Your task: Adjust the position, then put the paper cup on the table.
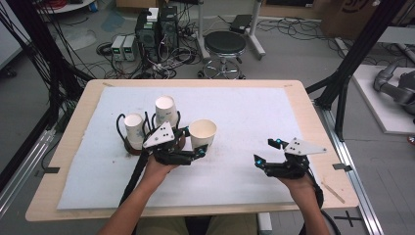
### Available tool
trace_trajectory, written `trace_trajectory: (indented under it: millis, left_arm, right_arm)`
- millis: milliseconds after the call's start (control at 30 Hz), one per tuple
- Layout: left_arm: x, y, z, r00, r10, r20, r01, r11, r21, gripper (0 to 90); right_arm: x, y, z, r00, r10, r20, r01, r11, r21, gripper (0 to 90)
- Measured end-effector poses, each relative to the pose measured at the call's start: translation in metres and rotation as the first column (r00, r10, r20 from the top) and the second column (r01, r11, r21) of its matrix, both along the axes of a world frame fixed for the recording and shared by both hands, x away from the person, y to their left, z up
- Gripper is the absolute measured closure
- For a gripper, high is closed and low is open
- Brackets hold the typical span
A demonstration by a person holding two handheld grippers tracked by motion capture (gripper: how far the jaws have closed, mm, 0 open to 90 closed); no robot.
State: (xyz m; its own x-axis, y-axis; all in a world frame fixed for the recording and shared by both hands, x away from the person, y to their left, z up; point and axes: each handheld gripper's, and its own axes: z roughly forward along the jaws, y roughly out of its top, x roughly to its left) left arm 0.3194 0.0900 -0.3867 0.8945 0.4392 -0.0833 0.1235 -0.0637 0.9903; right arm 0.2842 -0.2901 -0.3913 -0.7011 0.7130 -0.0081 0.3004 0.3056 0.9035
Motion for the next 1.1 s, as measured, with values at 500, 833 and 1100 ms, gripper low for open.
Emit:
trace_trajectory:
  millis: [500,833,1100]
  left_arm:
    - [0.027,-0.026,-0.006,0.9963,0.08,0.031,-0.079,0.9958,-0.047,31.0]
    - [0.046,-0.052,-0.027,0.9872,0.158,-0.017,-0.159,0.9853,-0.062,31.8]
    - [0.059,-0.075,-0.043,0.9839,0.176,-0.032,-0.174,0.9835,0.049,32.4]
  right_arm:
    - [-0.004,-0.009,0.002,0.9988,-0.035,0.034,0.035,0.9993,0.009,21.7]
    - [-0.008,-0.011,0.001,0.9984,-0.034,0.045,0.034,0.9993,0.016,21.7]
    - [-0.009,-0.012,-0.001,0.9987,-0.029,0.041,0.029,0.9995,0.015,21.7]
